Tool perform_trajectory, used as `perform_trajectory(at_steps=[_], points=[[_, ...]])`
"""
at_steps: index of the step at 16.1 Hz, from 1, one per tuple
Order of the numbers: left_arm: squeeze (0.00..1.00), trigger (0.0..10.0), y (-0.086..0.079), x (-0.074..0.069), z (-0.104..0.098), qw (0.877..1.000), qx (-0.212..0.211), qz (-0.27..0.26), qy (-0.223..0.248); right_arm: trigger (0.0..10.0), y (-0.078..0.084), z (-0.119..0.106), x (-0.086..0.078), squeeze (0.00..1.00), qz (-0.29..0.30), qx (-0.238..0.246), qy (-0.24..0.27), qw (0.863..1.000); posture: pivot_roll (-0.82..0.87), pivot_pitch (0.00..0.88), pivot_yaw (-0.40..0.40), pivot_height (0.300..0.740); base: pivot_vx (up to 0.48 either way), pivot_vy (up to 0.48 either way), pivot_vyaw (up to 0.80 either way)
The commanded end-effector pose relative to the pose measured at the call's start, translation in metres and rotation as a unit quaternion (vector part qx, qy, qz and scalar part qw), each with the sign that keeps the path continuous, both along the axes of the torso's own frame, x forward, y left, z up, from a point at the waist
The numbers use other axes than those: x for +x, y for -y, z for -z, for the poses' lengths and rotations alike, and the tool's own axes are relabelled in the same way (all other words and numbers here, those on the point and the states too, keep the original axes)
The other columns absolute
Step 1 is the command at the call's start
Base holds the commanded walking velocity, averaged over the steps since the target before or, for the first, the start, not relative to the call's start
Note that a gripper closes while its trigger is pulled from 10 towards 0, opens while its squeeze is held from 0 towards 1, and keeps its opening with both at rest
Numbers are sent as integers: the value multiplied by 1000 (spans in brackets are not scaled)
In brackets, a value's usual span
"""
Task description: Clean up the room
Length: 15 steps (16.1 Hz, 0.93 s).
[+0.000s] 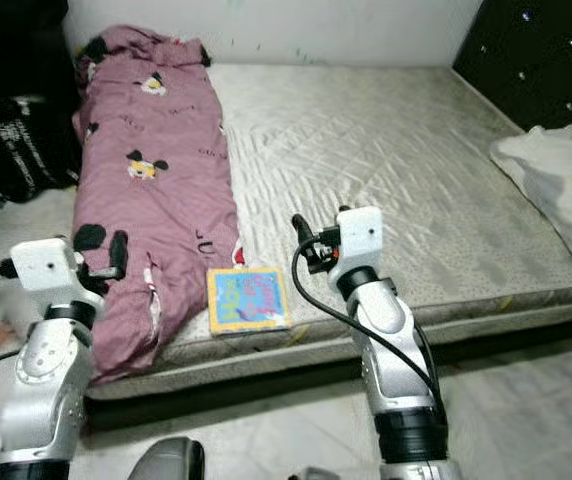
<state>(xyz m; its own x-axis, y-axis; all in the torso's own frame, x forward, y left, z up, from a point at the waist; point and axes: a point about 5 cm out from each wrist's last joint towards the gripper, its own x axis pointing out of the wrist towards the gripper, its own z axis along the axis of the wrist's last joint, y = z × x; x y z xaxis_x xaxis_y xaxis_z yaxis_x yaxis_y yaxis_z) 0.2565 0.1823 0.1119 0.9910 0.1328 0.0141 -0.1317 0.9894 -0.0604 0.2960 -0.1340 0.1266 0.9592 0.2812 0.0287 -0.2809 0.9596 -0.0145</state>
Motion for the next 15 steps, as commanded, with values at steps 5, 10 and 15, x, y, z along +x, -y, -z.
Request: perform_trajectory(at_steps=[5, 10, 15], points=[[0, 10000, 22, 19, -9, 998, 8, 57, 8, 10000, 7, 5, -3, 0, 30, 5, -10, 999, -37, 0, 4, 740, 0, 0, 0], [0, 10000, 36, 32, -13, 995, 8, 100, 9, 10000, 4, 15, -16, 0, 39, -26, -5, 999, -82, 0, 45, 740, 0, 0, 160], [0, 10000, 41, 26, -13, 995, -9, 102, 17, 10000, 2, 18, -11, 0, 22, -16, -23, 999, -25, 0, -21, 740, 0, 0, 629]])
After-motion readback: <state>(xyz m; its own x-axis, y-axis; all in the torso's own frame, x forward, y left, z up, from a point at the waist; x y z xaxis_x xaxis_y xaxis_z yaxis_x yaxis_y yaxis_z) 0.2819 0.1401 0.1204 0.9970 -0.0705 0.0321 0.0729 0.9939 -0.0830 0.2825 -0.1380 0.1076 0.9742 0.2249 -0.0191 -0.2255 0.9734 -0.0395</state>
